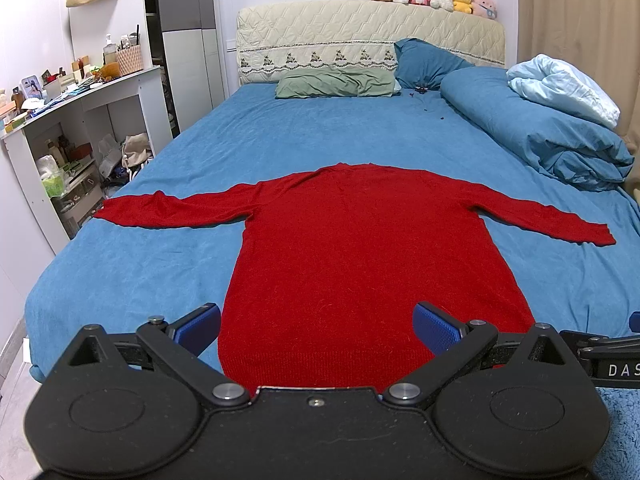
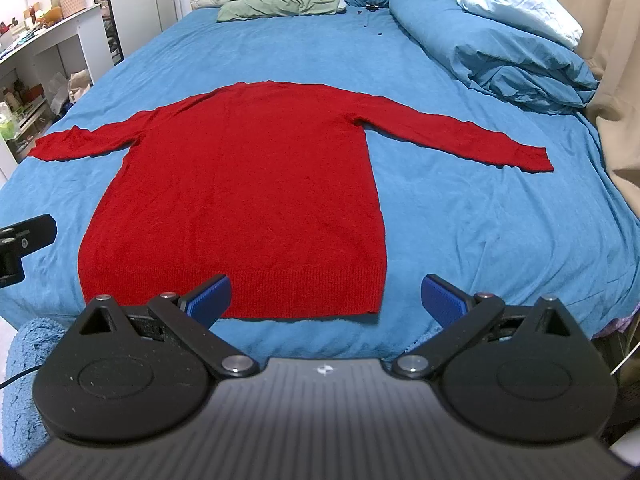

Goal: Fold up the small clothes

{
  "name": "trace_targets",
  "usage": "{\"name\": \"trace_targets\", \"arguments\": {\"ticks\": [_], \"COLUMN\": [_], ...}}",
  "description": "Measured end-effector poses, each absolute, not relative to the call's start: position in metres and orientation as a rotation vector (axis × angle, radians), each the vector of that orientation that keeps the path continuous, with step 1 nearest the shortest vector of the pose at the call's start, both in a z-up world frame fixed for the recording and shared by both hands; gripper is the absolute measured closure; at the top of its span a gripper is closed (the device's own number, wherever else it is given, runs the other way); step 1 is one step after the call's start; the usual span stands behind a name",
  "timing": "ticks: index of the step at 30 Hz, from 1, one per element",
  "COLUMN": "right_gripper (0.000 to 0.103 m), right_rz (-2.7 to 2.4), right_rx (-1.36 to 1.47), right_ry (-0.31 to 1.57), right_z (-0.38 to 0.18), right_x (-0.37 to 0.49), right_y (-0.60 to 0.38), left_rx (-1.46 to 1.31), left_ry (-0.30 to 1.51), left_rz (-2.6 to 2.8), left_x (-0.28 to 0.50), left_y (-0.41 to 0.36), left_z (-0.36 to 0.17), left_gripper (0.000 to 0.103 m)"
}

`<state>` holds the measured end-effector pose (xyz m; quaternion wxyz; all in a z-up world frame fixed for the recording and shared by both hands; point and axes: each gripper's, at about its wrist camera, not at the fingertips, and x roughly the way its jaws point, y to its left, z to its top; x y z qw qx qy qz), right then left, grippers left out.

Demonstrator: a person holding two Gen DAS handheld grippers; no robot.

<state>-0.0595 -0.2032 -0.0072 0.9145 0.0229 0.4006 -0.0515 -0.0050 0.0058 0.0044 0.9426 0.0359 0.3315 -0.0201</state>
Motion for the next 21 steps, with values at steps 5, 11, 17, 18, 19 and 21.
{"name": "trace_targets", "arguments": {"ticks": [5,11,17,18,19,21], "right_gripper": [0.000,0.000,0.000,0.000,0.000,0.000], "right_rz": [-0.105,-0.103,-0.126,-0.137,-0.151,-0.197], "right_rx": [0.047,0.065,0.084,0.107,0.128,0.142], "right_ry": [0.823,0.807,0.716,0.702,0.689,0.658], "right_z": [-0.006,0.002,0.027,0.031,0.035,0.037], "right_x": [-0.059,-0.055,-0.025,-0.016,-0.007,0.012], "right_y": [-0.202,-0.207,-0.250,-0.264,-0.278,-0.306], "left_rx": [0.071,0.074,0.082,0.091,0.097,0.099], "left_ry": [0.678,0.672,0.555,0.534,0.519,0.509], "left_rz": [-0.041,-0.054,-0.153,-0.171,-0.181,-0.212], "left_x": [-0.005,0.004,0.053,0.066,0.080,0.107], "left_y": [0.007,0.005,-0.020,-0.027,-0.034,-0.048], "left_z": [0.004,0.010,0.047,0.053,0.057,0.061], "left_gripper": [0.000,0.000,0.000,0.000,0.000,0.000]}}
